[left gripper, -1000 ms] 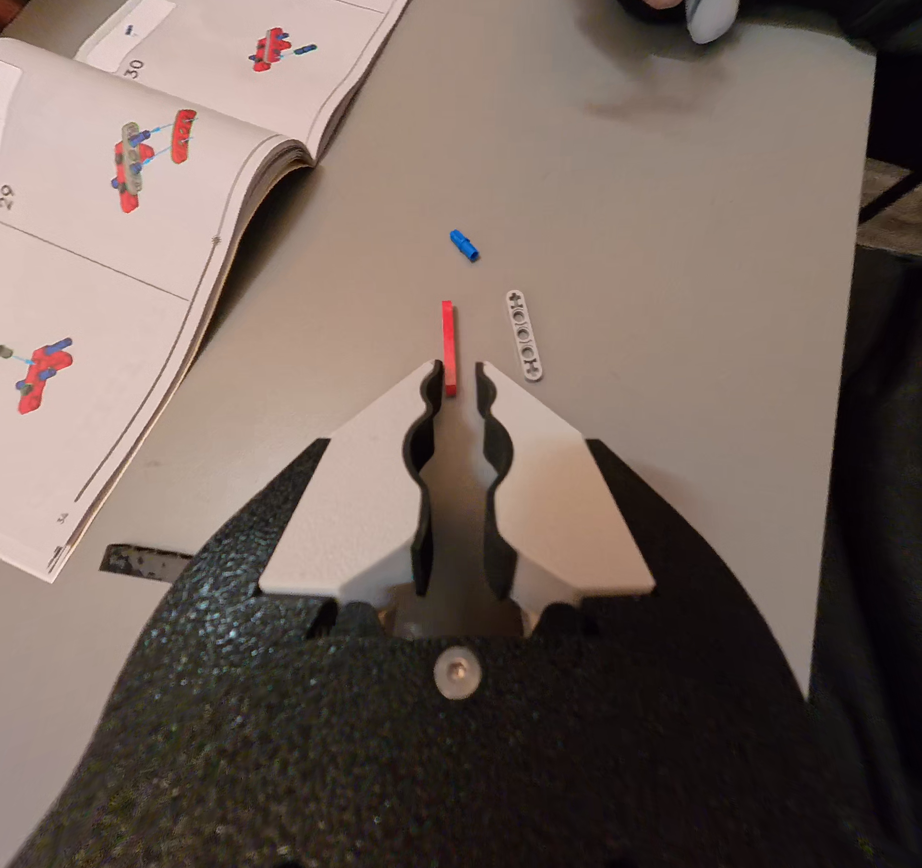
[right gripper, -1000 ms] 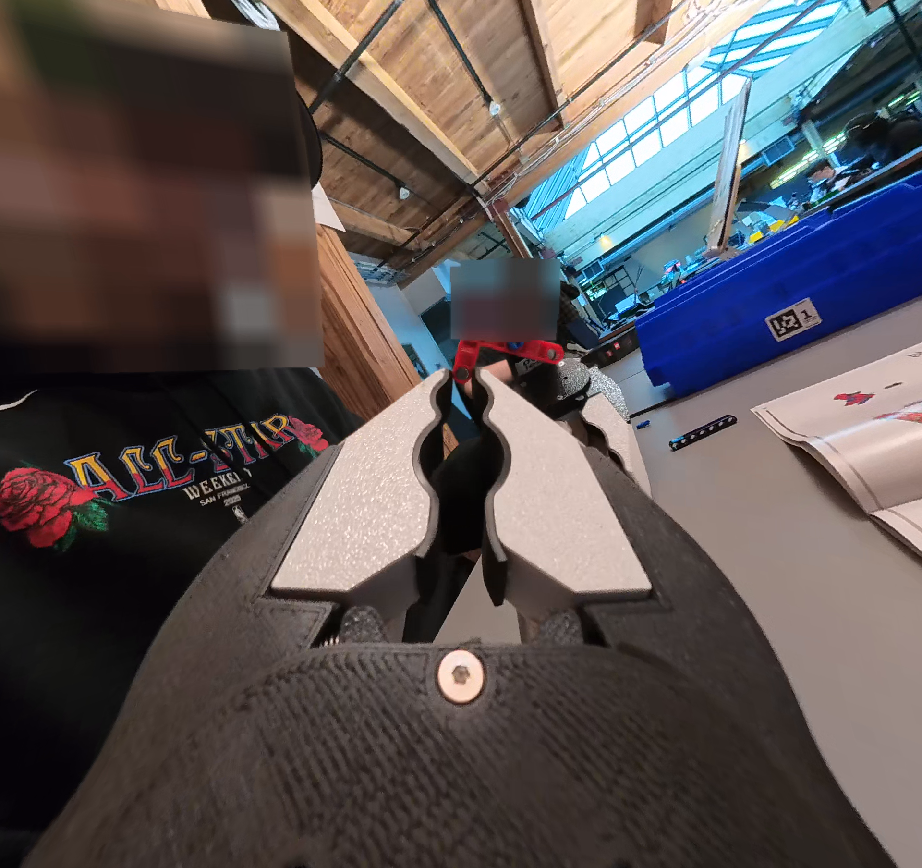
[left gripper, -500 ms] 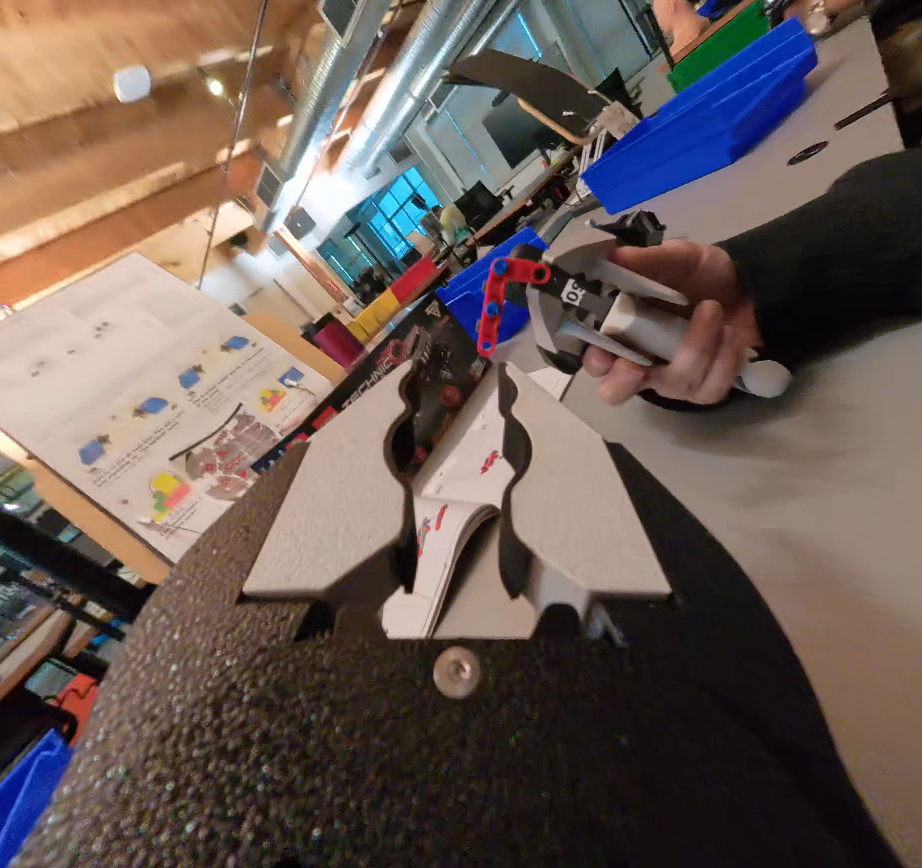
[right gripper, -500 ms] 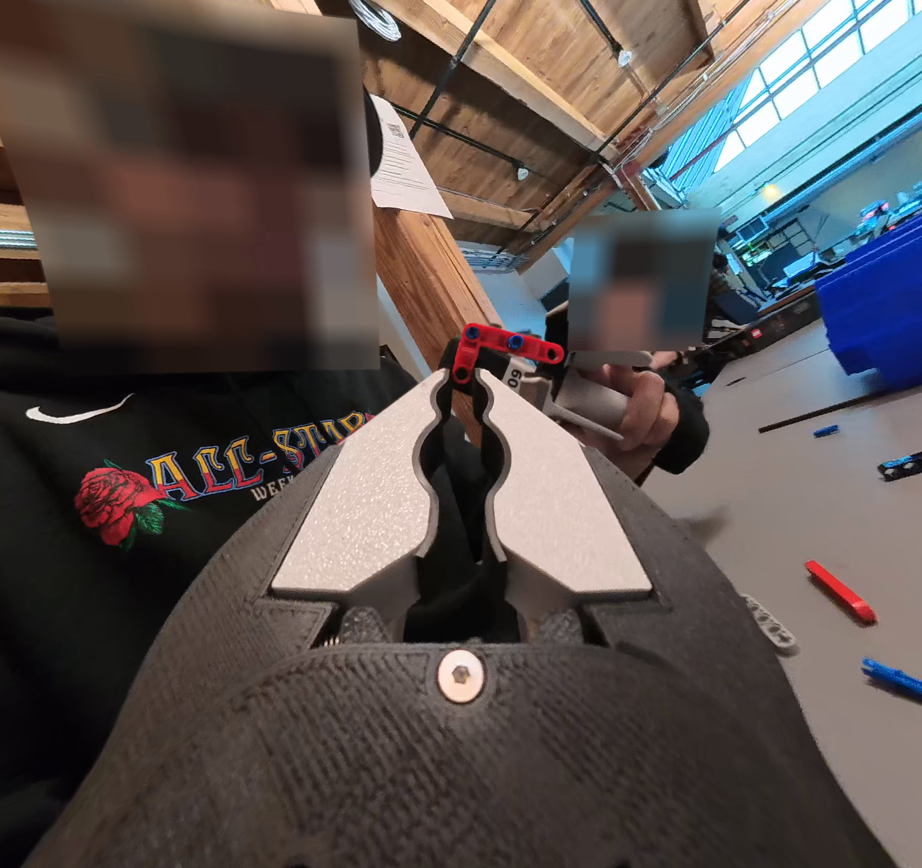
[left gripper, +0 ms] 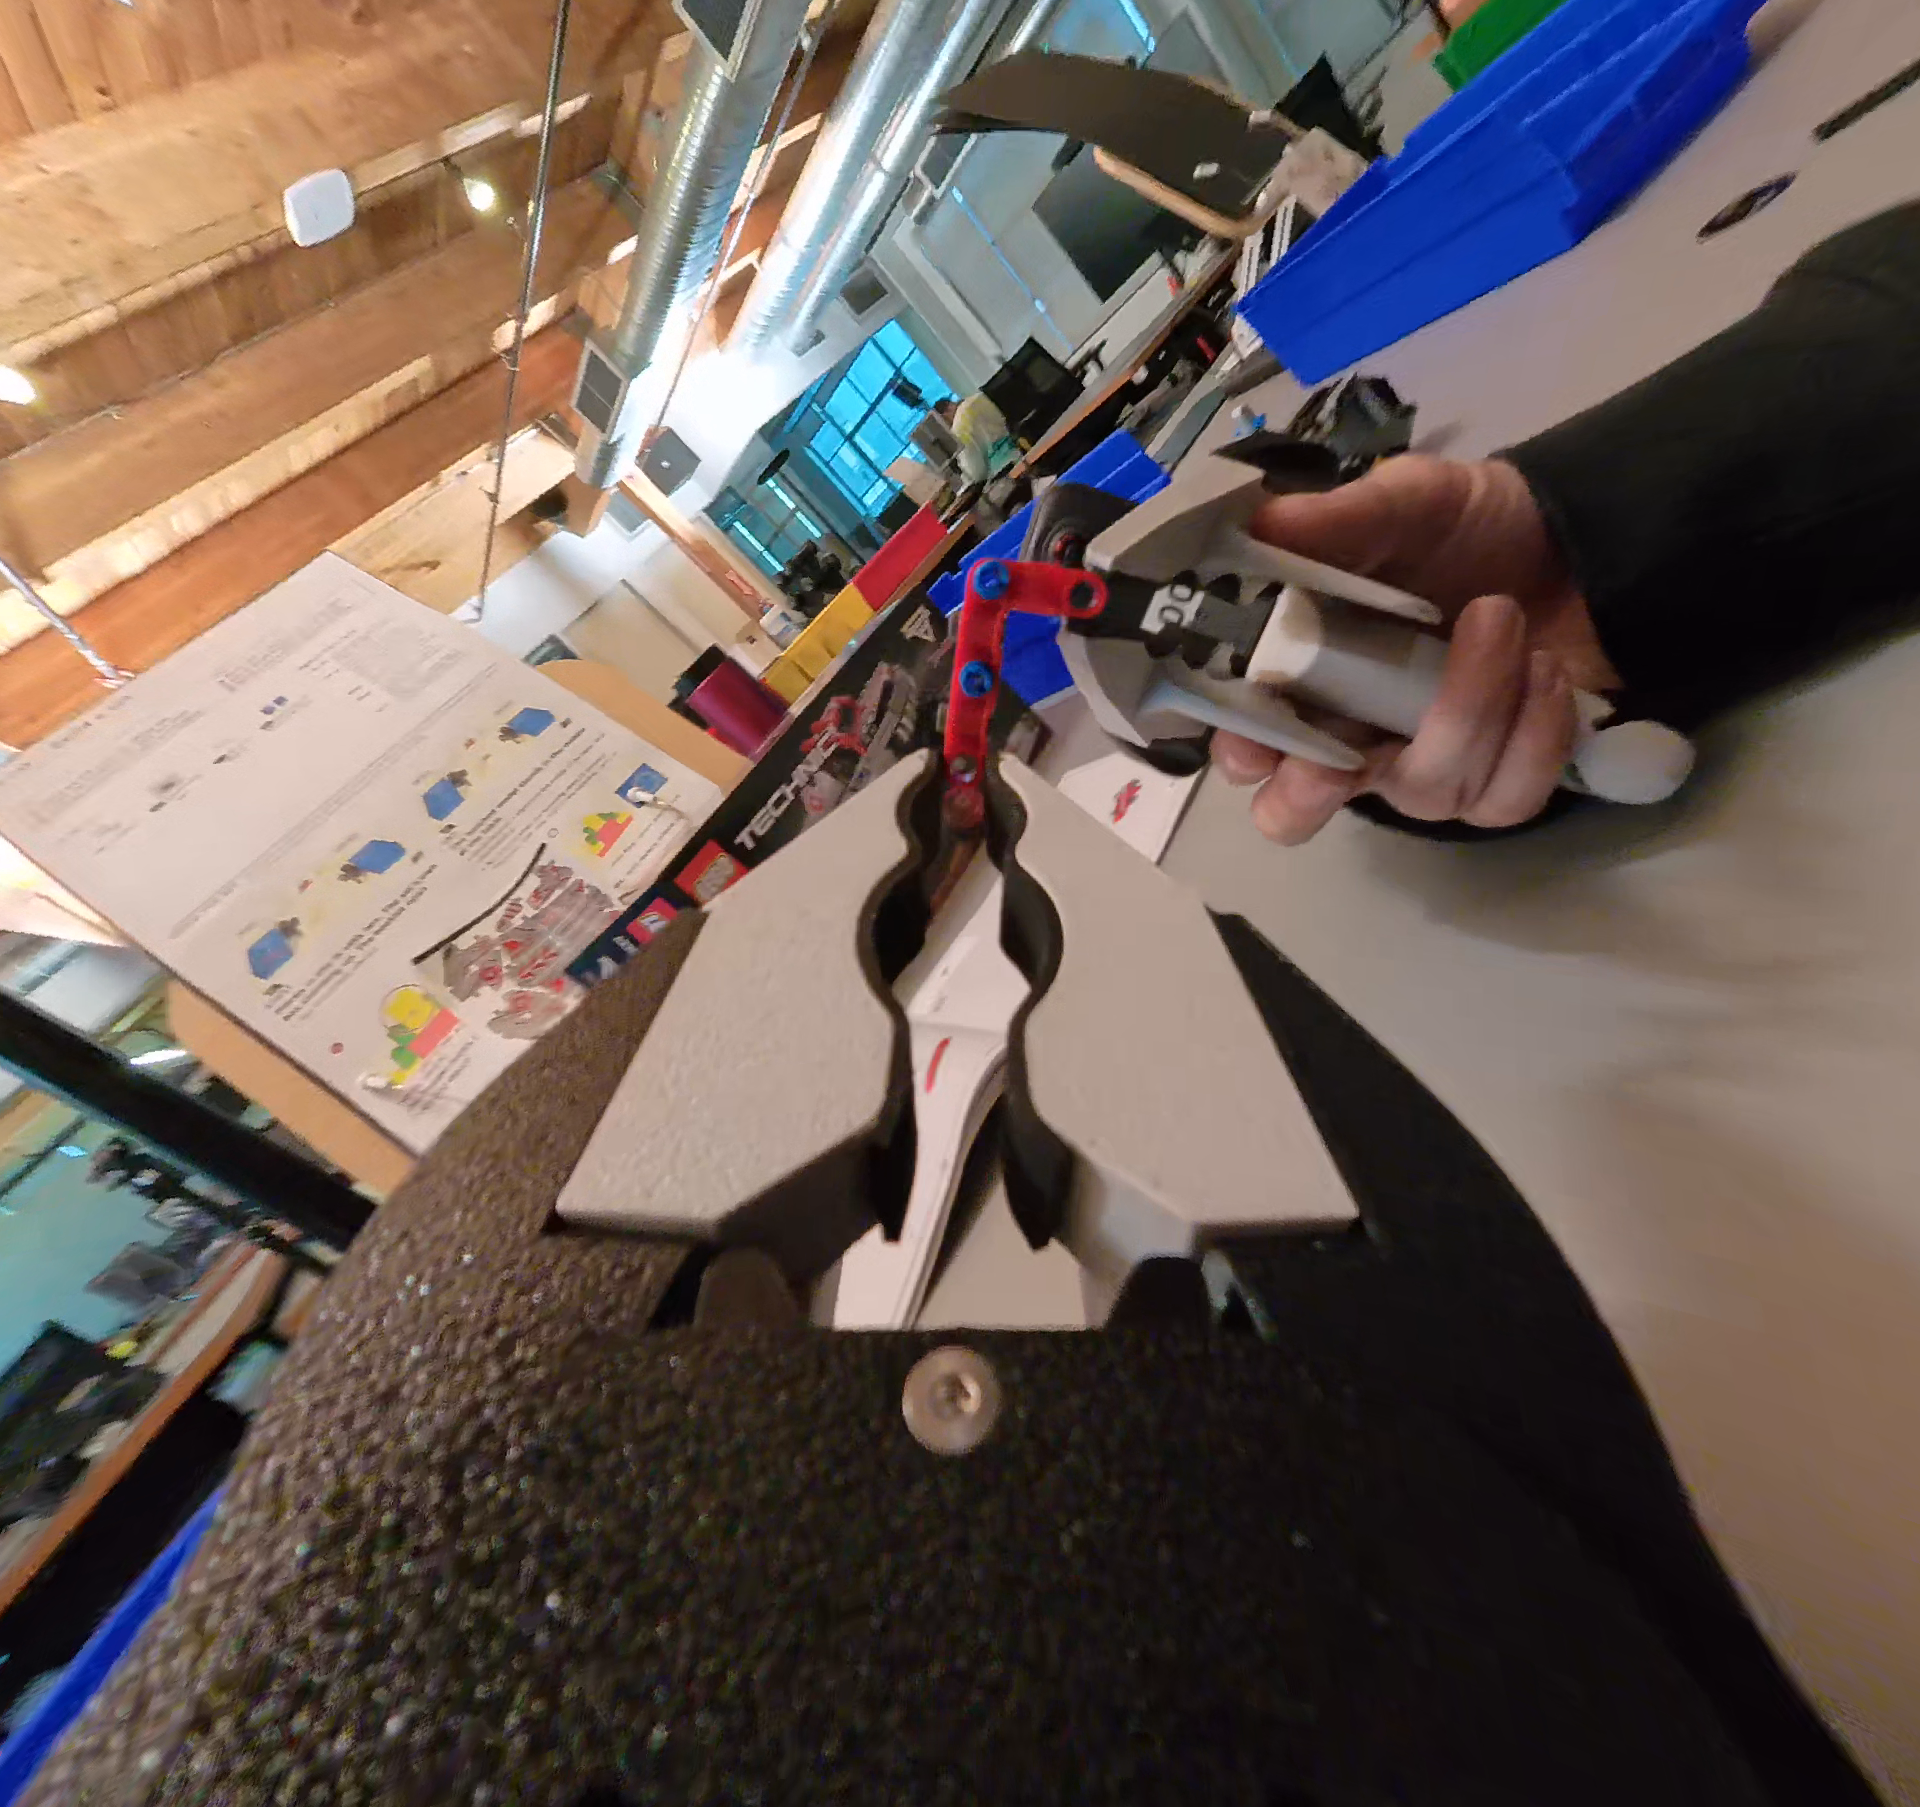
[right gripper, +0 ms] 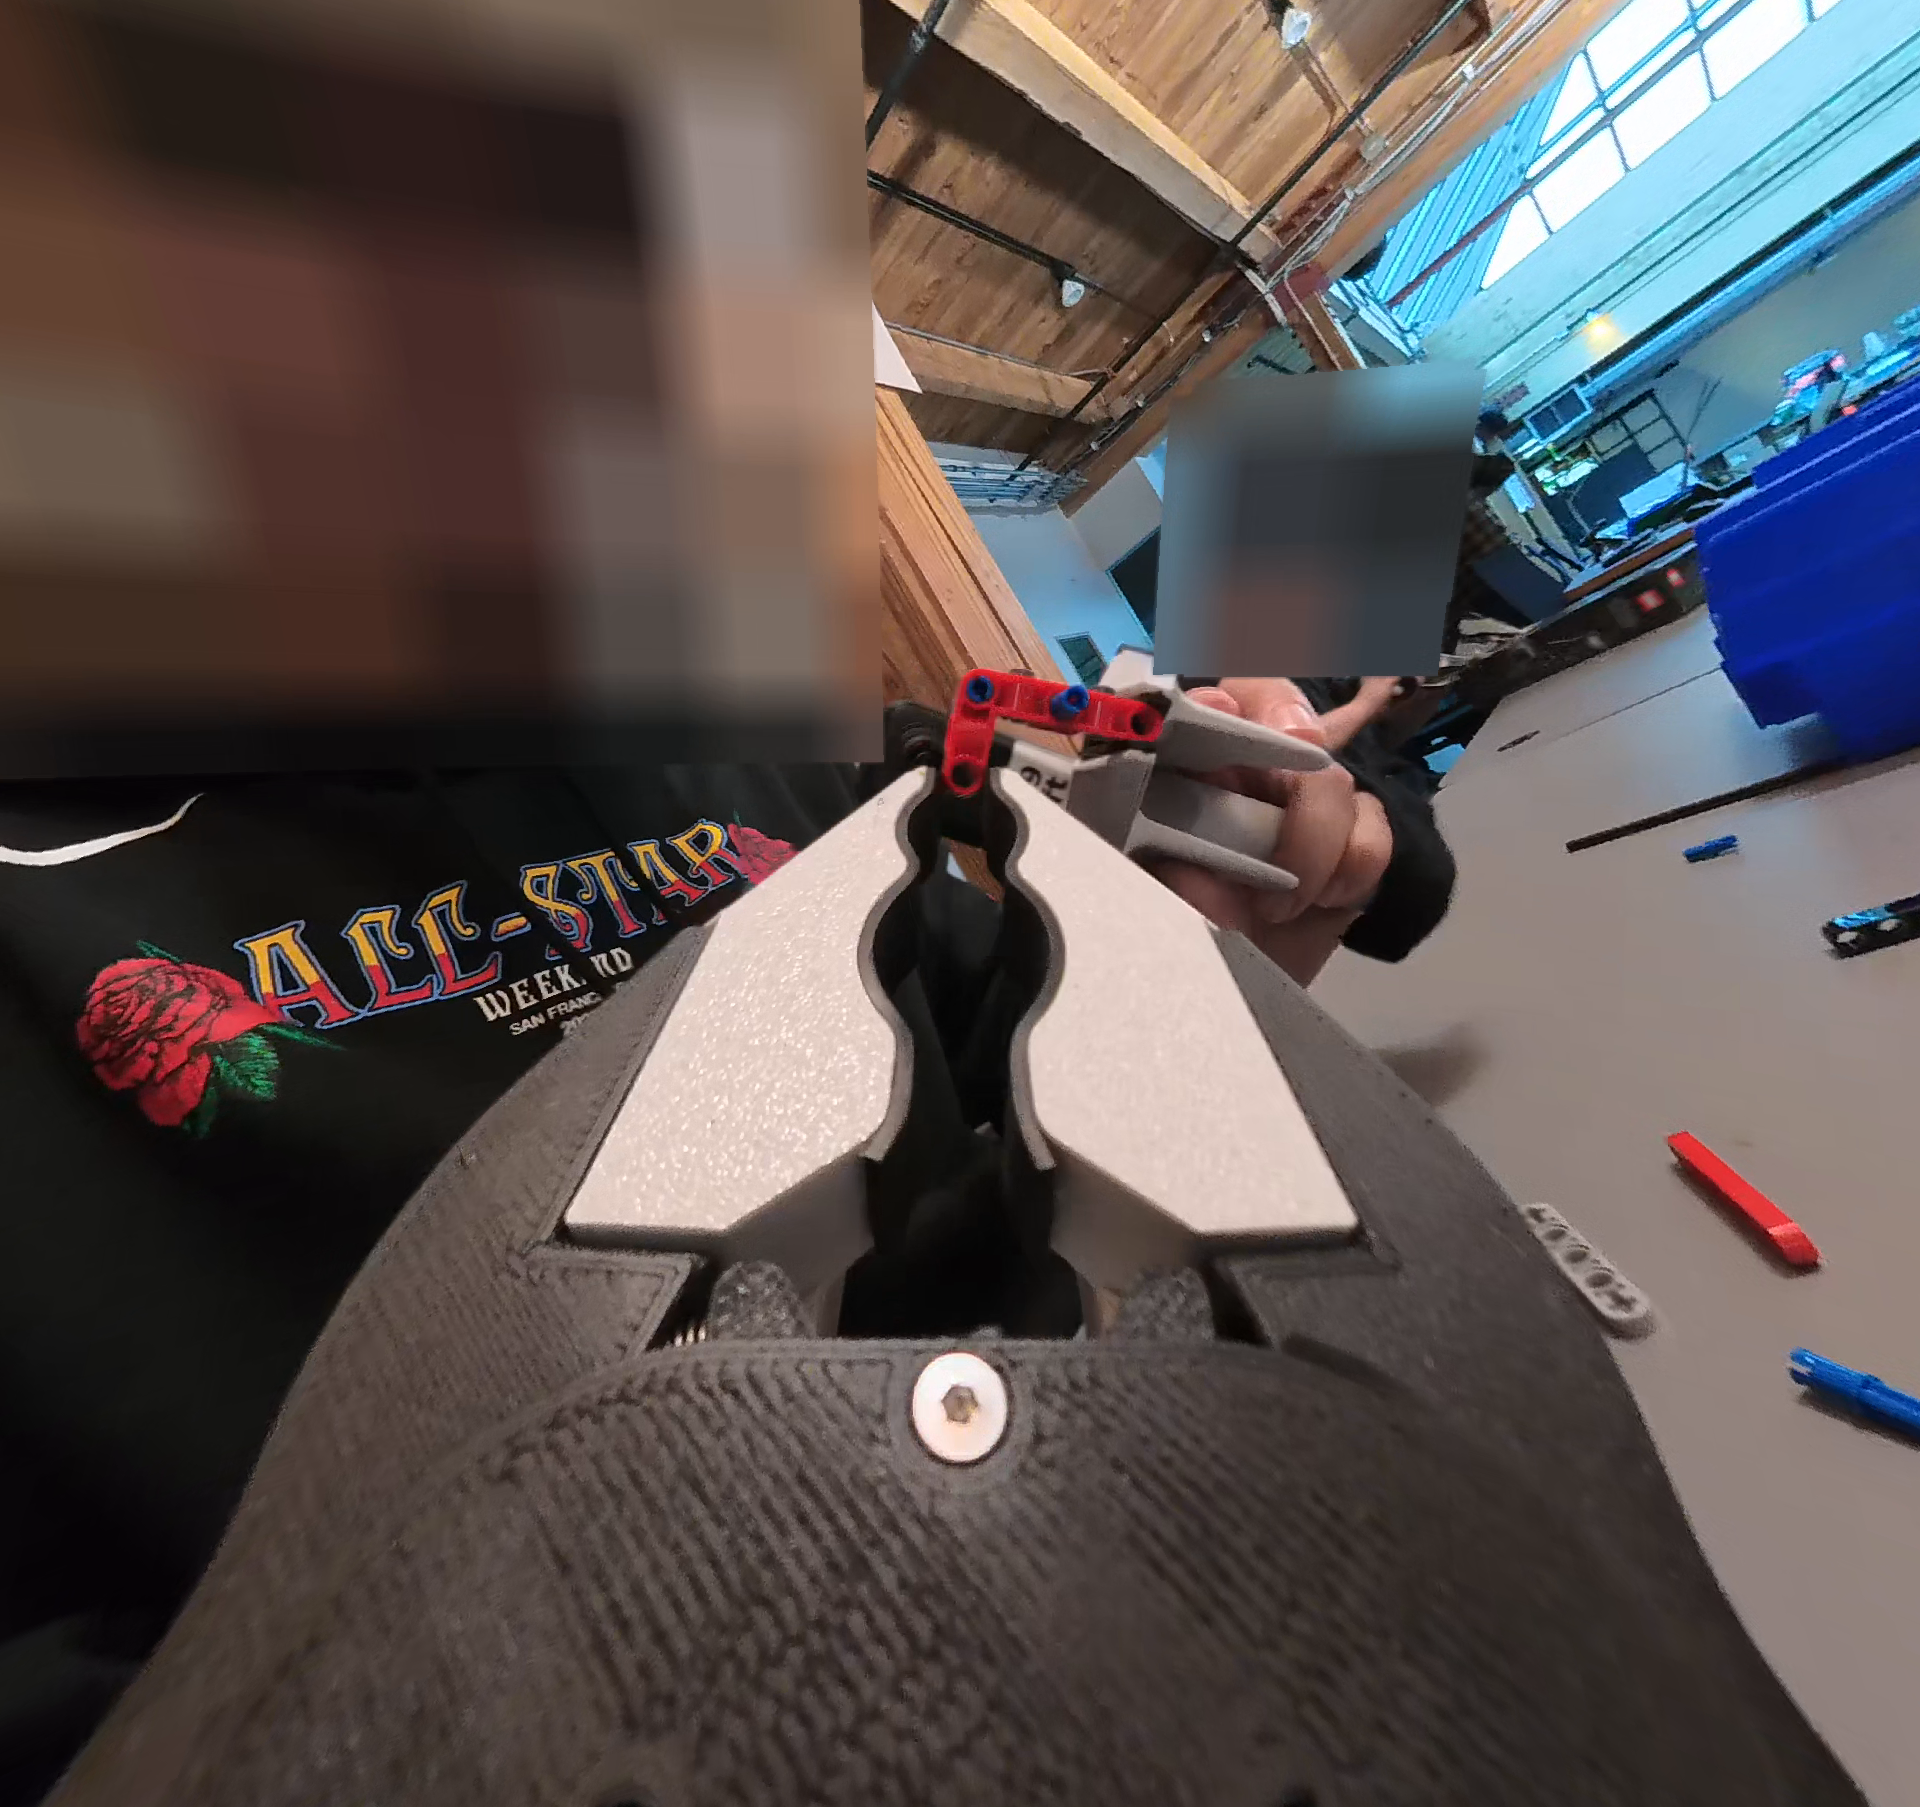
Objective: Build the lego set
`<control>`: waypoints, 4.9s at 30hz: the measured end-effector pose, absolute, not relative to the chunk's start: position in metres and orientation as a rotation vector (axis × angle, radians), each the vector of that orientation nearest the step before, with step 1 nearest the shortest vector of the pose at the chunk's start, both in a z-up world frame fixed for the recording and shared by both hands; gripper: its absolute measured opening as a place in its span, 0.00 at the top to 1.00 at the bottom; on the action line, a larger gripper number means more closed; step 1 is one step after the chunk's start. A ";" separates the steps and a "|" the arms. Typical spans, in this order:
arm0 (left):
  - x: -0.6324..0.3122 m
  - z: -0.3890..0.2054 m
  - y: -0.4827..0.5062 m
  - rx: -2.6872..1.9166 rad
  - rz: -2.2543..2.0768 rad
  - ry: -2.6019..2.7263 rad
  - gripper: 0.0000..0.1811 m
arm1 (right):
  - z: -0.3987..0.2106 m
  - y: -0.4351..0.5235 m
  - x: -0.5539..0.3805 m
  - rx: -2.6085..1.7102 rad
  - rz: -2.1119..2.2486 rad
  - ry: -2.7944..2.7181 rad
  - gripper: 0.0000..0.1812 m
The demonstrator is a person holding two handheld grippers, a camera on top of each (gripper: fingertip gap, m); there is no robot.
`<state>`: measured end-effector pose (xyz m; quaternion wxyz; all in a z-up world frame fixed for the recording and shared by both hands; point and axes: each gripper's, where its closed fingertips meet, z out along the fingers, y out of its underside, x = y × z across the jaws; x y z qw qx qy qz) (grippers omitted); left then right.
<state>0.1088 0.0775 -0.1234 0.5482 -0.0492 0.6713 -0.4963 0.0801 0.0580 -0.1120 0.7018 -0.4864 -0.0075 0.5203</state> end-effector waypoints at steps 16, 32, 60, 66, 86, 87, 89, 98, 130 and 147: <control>0.142 -0.139 0.135 -0.276 -0.621 1.640 0.98 | -0.122 0.074 0.128 -1.287 0.131 0.006 0.95; 0.138 -0.143 0.125 -0.204 -0.508 1.607 0.98 | -0.144 0.100 0.133 -1.490 -0.058 0.014 0.96; 0.095 -0.263 0.107 -0.788 -0.998 2.597 0.95 | -0.129 0.070 0.159 -1.343 -0.054 0.105 0.97; 0.100 -0.262 0.106 -0.570 -0.905 2.551 0.98 | -0.130 0.072 0.159 -1.358 -0.053 0.104 0.97; 0.105 -0.125 0.097 0.175 -0.647 1.587 0.98 | -0.142 0.091 0.139 -1.466 0.055 0.051 0.97; 0.104 -0.124 0.095 0.182 -0.650 1.581 0.98 | -0.143 0.091 0.137 -1.470 0.055 0.047 0.97; 0.103 -0.124 0.093 0.193 -0.643 1.576 0.98 | -0.143 0.092 0.135 -1.476 0.052 0.043 0.97; 0.106 -0.126 0.095 0.206 -0.600 1.560 0.98 | -0.146 0.095 0.132 -1.500 0.071 0.019 0.97; 0.110 -0.128 0.096 0.175 -0.572 1.548 0.98 | -0.146 0.095 0.133 -1.499 0.080 0.026 0.97; 0.070 -0.258 0.099 -0.380 -1.015 2.727 0.98 | -0.130 0.076 0.154 -1.343 0.077 0.137 0.97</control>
